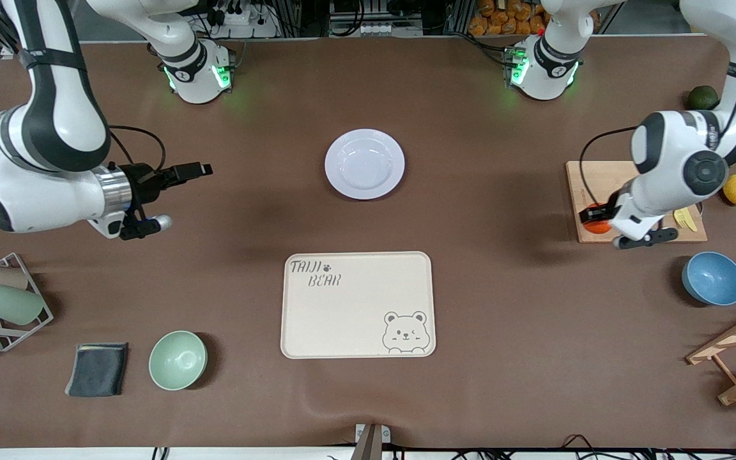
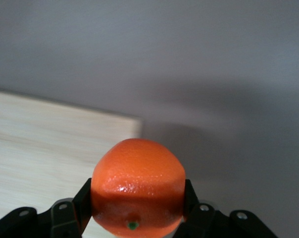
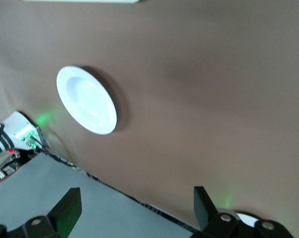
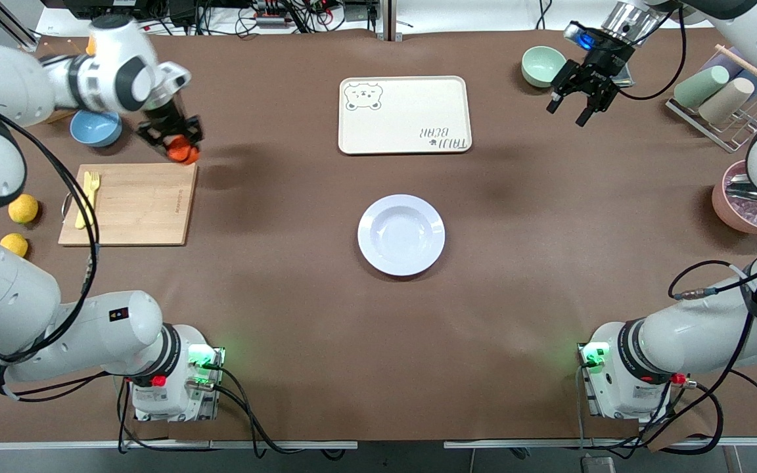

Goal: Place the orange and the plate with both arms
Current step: 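Carry the orange with the left gripper over the white plate, then open the left gripper to drop the orange onto the plate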

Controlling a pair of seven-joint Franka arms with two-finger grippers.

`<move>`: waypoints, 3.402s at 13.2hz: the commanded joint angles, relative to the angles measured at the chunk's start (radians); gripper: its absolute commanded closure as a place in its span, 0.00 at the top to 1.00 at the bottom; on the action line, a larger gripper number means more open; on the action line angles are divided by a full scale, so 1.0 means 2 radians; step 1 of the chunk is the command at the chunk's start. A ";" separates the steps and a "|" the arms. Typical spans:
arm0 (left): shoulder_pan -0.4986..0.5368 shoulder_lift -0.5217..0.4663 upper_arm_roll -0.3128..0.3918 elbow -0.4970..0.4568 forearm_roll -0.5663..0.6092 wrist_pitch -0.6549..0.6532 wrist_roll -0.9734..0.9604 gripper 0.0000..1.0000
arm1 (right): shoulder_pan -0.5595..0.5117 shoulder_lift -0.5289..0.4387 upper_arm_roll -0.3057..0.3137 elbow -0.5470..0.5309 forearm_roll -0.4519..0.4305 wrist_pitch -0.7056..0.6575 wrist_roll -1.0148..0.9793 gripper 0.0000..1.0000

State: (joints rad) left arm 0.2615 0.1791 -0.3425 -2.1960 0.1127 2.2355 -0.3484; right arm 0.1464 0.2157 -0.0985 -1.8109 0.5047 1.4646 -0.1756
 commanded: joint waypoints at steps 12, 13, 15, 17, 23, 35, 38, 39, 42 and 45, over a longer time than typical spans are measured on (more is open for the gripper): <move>-0.303 0.194 -0.135 0.260 0.007 -0.033 -0.535 0.20 | -0.012 -0.015 0.004 -0.015 -0.033 0.022 -0.033 1.00; -0.312 0.197 -0.135 0.253 0.007 -0.034 -0.556 0.22 | -0.012 -0.015 0.004 -0.014 -0.033 0.022 -0.033 1.00; -0.314 0.200 -0.136 0.213 0.010 -0.036 -0.577 0.22 | -0.011 -0.015 0.004 -0.015 -0.033 0.021 -0.033 1.00; -0.329 0.203 -0.135 0.188 0.005 -0.023 -0.586 0.22 | -0.012 -0.014 0.005 -0.015 -0.033 0.019 -0.033 1.00; -0.356 0.225 -0.135 0.145 0.006 0.064 -0.637 0.23 | -0.012 -0.014 0.005 -0.016 -0.033 0.016 -0.033 1.00; -0.344 0.227 -0.116 0.169 0.013 0.092 -0.636 1.00 | -0.015 -0.010 0.005 -0.017 -0.033 0.009 -0.033 1.00; -0.319 0.152 -0.115 0.208 0.011 0.009 -0.636 1.00 | -0.016 -0.007 0.006 -0.016 -0.030 -0.009 -0.033 1.00; -0.300 0.134 -0.115 0.233 0.012 -0.039 -0.630 1.00 | -0.014 -0.007 0.006 -0.016 -0.030 -0.010 -0.033 1.00; -0.236 0.082 -0.117 0.283 0.011 -0.123 -0.569 1.00 | 0.000 -0.007 0.006 -0.017 -0.030 -0.014 -0.037 1.00; -0.133 0.042 -0.119 0.290 0.004 -0.128 -0.460 1.00 | 0.010 -0.012 0.006 -0.044 -0.025 -0.008 -0.037 1.00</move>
State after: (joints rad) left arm -0.1145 0.2936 -0.5679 -1.6139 0.1147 1.9972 -1.3805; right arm 0.1537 0.2144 -0.0865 -1.8468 0.4510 1.4374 -0.2413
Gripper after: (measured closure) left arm 0.000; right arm 0.000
